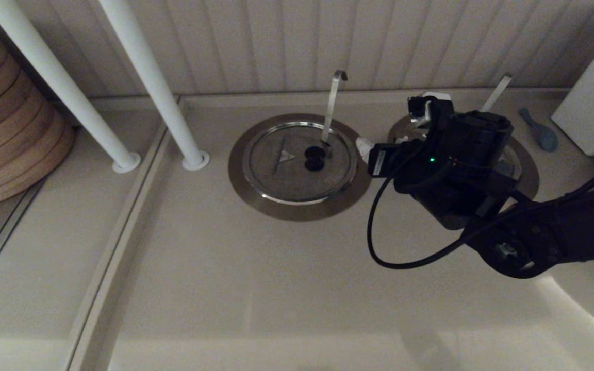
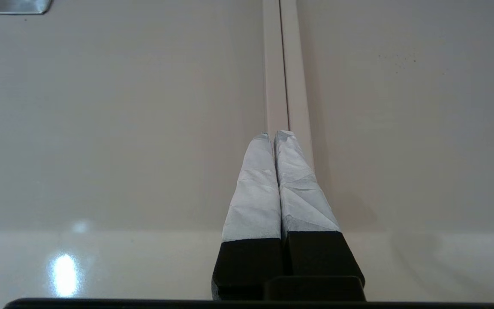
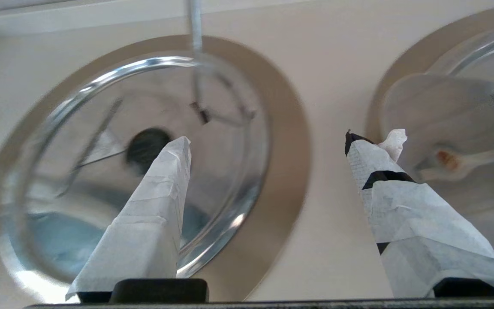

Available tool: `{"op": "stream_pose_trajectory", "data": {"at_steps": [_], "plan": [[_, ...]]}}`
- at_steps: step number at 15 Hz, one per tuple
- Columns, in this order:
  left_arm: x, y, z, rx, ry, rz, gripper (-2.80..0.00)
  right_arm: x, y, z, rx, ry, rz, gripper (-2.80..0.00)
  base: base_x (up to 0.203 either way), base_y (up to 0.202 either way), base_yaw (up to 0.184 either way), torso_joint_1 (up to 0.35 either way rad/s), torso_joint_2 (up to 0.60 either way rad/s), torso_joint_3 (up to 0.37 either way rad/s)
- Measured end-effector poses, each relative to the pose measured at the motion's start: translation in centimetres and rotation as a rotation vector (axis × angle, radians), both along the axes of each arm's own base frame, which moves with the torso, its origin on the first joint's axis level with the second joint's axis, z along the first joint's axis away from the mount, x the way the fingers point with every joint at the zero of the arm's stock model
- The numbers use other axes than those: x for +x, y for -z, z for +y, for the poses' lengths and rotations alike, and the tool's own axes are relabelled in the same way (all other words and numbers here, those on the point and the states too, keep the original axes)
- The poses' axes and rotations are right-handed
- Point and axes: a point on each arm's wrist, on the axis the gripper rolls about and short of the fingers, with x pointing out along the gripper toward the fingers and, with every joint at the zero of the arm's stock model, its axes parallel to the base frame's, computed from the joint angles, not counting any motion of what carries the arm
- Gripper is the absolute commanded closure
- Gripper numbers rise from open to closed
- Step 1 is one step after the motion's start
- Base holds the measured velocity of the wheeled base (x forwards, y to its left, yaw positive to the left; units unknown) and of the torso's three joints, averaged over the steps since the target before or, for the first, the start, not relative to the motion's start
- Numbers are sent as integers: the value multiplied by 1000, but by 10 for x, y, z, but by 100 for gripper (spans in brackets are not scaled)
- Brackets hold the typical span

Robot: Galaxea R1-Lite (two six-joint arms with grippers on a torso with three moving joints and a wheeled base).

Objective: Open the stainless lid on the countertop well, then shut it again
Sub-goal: Stir with a spoon

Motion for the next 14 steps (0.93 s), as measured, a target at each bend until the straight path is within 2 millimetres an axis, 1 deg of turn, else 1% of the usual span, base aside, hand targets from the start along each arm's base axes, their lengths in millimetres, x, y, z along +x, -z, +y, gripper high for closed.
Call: {"op": "stream_pose_trajectory", "data": {"at_steps": [3,5,7,10,12,14], "plan": [[0,0,0,-1,0,0,0,-12,-1,10,7,-42,9,-280,0,0,0,0,0,0],[0,0,0,0,0,0,0,-15,-8,6,7,-33,-8,-280,0,0,0,0,0,0],[0,0,0,-1,-1,0,0,-9,-19,-14,-7,25,-31,-280,0,0,0,0,0,0],[0,0,0,-1,-1,0,0,6,-40,-55,-16,152,-60,-280,0,0,0,0,0,0],[0,0,0,-1,-1,0,0,24,-51,-88,-9,252,-69,-280,0,0,0,0,0,0],[0,0,0,-1,0,0,0,46,-54,-115,1,330,-72,-280,0,0,0,0,0,0]]}}
